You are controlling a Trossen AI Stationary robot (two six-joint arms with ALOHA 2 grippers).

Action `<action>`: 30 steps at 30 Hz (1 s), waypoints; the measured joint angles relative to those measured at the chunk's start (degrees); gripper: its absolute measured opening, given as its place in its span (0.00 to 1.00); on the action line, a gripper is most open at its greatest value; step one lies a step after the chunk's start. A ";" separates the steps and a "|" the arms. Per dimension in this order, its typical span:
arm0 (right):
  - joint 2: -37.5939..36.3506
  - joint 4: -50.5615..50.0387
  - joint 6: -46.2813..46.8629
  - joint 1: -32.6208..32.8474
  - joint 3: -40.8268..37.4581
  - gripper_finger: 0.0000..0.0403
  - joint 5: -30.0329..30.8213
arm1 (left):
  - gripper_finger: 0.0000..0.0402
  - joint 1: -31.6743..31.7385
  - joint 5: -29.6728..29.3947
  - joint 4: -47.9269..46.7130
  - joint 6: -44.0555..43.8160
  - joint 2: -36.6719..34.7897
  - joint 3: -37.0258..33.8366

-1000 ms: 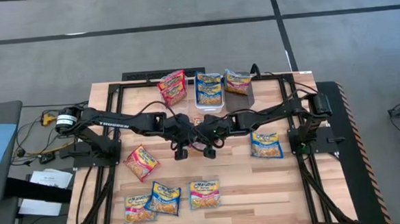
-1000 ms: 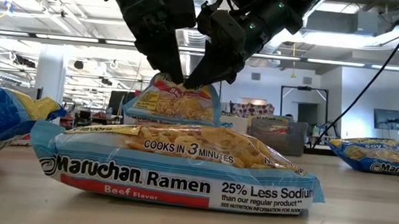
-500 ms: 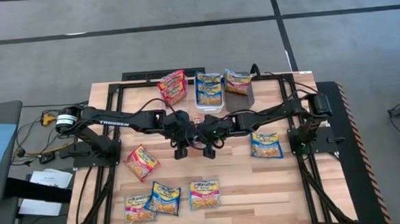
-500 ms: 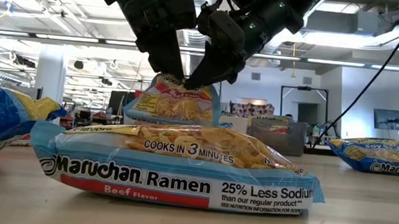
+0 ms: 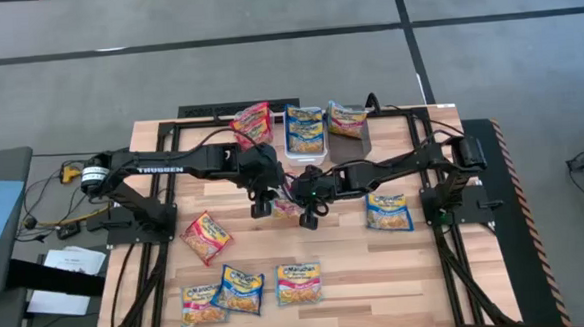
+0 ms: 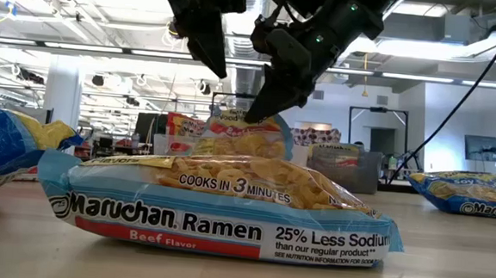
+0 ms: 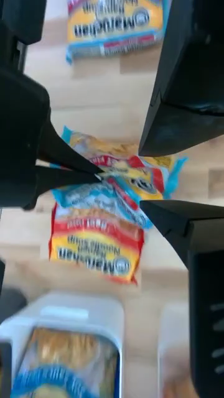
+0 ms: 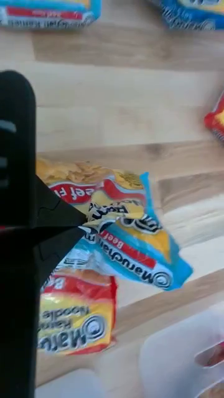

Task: Sort Maruchan noodles
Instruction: Put the light blue noodle pack into the black bin

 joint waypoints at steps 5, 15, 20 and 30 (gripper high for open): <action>-4.67 -3.48 -1.74 -1.61 0.08 0.01 -0.10 | 0.27 0.37 -4.57 -1.36 4.37 -2.08 1.94; -14.46 -9.81 -8.28 -7.20 -0.07 0.01 1.70 | 0.27 3.98 -4.72 -3.96 1.17 -12.98 2.38; -16.91 -13.54 -12.20 -10.43 0.06 0.01 5.02 | 0.27 4.20 -4.68 -3.99 0.16 -18.86 2.38; -19.56 -22.10 -22.22 -18.16 0.01 0.01 11.11 | 0.27 4.19 -4.00 -5.28 -4.56 -30.39 2.34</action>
